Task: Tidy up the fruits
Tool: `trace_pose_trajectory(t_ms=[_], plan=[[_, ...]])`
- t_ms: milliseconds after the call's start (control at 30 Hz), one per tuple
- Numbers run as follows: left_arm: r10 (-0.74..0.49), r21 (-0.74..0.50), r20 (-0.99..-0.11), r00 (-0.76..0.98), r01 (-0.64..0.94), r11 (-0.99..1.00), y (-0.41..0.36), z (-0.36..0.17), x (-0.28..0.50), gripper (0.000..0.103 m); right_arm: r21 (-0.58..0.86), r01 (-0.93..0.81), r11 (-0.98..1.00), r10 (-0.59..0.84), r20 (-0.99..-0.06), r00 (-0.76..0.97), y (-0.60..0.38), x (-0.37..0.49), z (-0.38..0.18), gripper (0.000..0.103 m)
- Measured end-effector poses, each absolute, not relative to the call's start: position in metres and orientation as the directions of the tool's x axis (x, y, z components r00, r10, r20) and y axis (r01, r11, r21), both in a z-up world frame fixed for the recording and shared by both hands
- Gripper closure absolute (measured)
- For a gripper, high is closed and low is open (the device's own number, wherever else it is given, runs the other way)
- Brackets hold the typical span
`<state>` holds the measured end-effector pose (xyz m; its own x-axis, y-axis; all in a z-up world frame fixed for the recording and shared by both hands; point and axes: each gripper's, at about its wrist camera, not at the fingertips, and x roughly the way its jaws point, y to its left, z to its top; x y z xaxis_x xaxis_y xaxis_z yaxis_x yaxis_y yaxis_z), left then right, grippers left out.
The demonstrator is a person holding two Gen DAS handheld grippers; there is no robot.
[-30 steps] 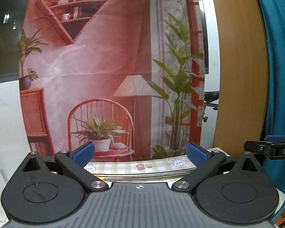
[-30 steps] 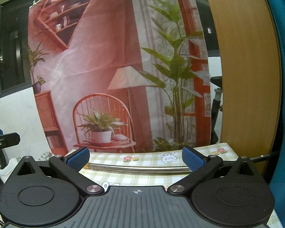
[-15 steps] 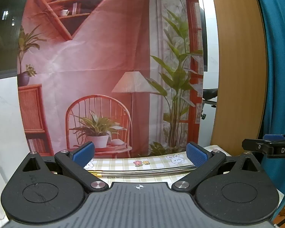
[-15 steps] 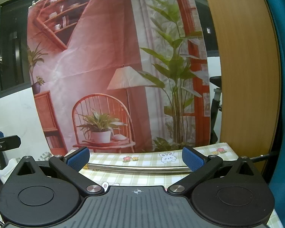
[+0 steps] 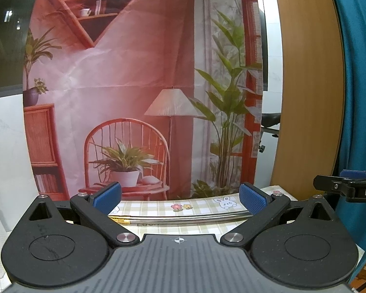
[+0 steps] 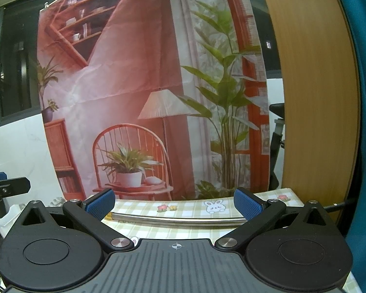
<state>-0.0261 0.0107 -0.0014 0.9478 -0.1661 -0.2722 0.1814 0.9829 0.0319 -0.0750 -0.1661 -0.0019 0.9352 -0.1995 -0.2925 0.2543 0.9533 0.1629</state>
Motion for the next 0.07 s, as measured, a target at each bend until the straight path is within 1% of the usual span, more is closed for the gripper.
trace_pose_trajectory(t_ms=[67], plan=[[-0.167,0.03,-0.275,0.947,0.182,0.983,0.0109,-0.0017,-0.0258,0.0,0.164,0.255,0.953,-0.199,-0.293,0.935,-0.1661,-0.075,-0.0019,0.0]])
